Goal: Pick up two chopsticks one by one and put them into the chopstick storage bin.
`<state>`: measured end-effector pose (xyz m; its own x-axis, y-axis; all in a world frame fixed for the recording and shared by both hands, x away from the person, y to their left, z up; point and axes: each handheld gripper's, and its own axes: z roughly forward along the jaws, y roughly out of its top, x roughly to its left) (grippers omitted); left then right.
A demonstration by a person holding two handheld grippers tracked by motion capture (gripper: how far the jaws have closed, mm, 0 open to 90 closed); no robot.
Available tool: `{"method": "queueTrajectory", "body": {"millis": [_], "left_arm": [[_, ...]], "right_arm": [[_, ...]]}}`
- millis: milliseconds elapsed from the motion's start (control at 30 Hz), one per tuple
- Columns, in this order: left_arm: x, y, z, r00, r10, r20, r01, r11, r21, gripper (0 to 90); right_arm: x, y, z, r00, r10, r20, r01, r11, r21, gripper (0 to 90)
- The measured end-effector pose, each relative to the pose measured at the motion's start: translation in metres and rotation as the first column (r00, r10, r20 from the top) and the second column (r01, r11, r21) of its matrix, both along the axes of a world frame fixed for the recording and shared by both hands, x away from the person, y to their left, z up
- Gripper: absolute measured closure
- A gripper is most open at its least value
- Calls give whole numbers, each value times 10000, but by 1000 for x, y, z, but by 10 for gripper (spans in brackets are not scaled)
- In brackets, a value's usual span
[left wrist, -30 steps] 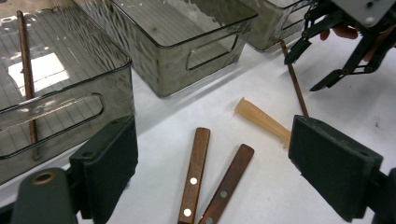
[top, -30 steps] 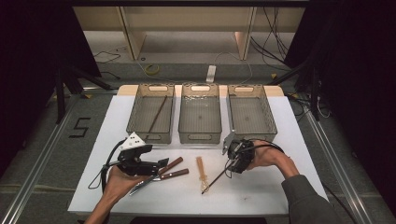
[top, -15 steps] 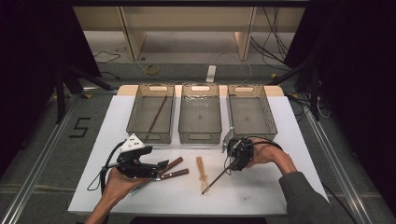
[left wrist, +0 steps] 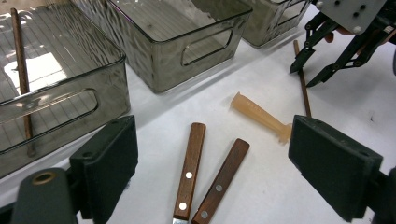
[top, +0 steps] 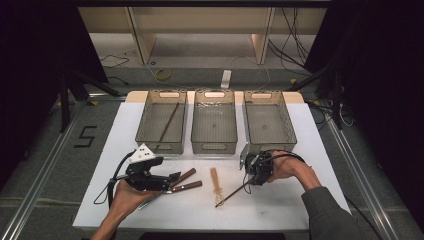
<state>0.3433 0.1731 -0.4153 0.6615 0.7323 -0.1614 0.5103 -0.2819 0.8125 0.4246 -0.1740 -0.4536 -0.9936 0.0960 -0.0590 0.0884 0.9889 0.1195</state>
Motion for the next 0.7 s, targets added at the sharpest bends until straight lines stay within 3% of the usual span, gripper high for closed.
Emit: {"method": "queueTrajectory", "body": {"millis": [133, 367, 700], "left_arm": [[0, 0, 0, 10000, -25, -3, 25, 10000, 95, 152], [1, 0, -1, 10000, -6, -4, 6, 9999, 115, 152], [1, 0, -1, 10000, -12, -26, 12, 9999, 160, 153]], "right_arm": [[-6, 0, 0, 9999, -17, -122, 15, 9997, -235, 676], [-13, 0, 1, 9979, 637, -62, -640, 9963, -579, 743], [-20, -1, 1, 9937, 1115, -71, -1117, 9911, -717, 817]]}}
